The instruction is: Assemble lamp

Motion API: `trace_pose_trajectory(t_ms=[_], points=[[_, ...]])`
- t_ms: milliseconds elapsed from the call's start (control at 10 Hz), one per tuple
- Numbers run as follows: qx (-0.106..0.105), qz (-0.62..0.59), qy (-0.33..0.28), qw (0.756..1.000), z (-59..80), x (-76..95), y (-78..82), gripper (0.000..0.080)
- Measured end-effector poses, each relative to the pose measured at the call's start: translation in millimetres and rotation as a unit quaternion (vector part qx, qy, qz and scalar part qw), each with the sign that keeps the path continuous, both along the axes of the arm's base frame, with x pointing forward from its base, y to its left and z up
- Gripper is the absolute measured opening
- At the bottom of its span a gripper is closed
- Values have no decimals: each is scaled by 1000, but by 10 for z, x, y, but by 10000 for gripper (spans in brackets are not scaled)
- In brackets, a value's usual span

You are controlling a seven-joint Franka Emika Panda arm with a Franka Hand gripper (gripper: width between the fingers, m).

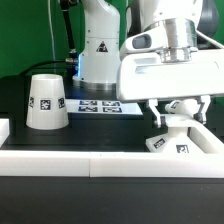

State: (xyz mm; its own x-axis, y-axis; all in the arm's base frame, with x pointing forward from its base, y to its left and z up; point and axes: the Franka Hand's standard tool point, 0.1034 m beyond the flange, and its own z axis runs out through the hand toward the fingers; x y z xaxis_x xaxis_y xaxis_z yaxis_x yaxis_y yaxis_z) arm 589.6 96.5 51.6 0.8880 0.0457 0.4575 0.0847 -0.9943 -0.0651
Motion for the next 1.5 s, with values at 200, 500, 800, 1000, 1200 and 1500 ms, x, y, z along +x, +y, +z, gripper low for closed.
trace_pose_trajectory(t_ms=[200,500,800,1000,1200,1500], points=[[3,-3,-11,1000,2,135,46,535],[1,-3,-21,1000,10,210,-17,535],[1,-3,-18,1000,6,208,-19,667],[1,-3,-18,1000,4,207,-20,693],[0,0,-20,1000,63,187,7,698],[2,0,-13,1000,314,-189,132,699]])
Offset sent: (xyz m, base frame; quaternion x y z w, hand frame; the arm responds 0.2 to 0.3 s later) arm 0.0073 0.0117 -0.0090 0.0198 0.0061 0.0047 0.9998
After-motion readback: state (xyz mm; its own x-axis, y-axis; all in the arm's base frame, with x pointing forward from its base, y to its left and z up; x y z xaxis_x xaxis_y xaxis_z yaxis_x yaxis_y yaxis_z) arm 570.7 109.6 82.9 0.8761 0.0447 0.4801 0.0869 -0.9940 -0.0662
